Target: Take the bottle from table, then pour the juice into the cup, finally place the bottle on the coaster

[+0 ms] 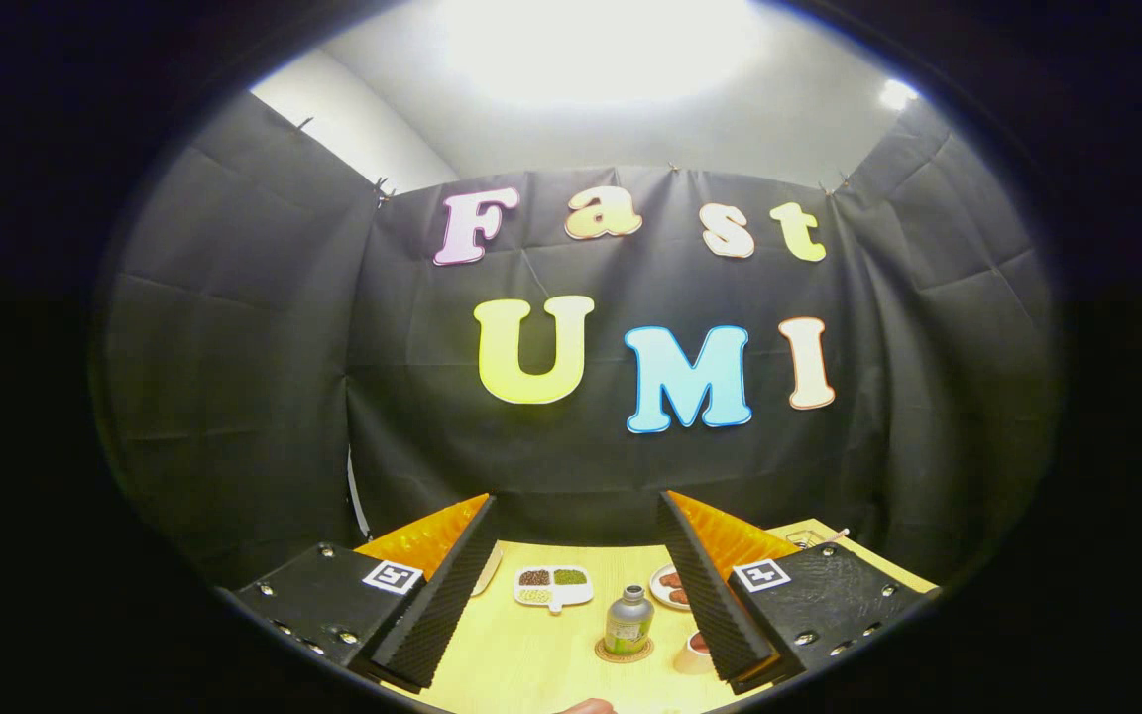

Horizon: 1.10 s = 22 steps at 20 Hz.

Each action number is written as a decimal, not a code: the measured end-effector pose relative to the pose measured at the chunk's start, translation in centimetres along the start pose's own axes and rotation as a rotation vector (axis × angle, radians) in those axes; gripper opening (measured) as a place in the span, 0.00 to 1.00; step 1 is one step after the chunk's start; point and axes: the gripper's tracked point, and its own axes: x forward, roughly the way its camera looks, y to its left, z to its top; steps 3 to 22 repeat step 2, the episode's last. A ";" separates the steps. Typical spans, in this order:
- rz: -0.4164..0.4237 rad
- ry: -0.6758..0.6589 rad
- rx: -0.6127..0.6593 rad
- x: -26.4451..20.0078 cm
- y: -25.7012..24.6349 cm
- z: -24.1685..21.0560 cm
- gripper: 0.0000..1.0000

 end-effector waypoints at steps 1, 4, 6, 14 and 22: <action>-0.006 0.002 -0.004 0.1 -0.5 -0.3 0.98; -0.013 -0.003 -0.010 0.1 -1.2 -0.7 0.98; -0.013 -0.003 -0.010 0.1 -1.2 -0.7 0.98; -0.013 -0.003 -0.010 0.1 -1.2 -0.7 0.98; -0.013 -0.003 -0.010 0.1 -1.2 -0.7 0.98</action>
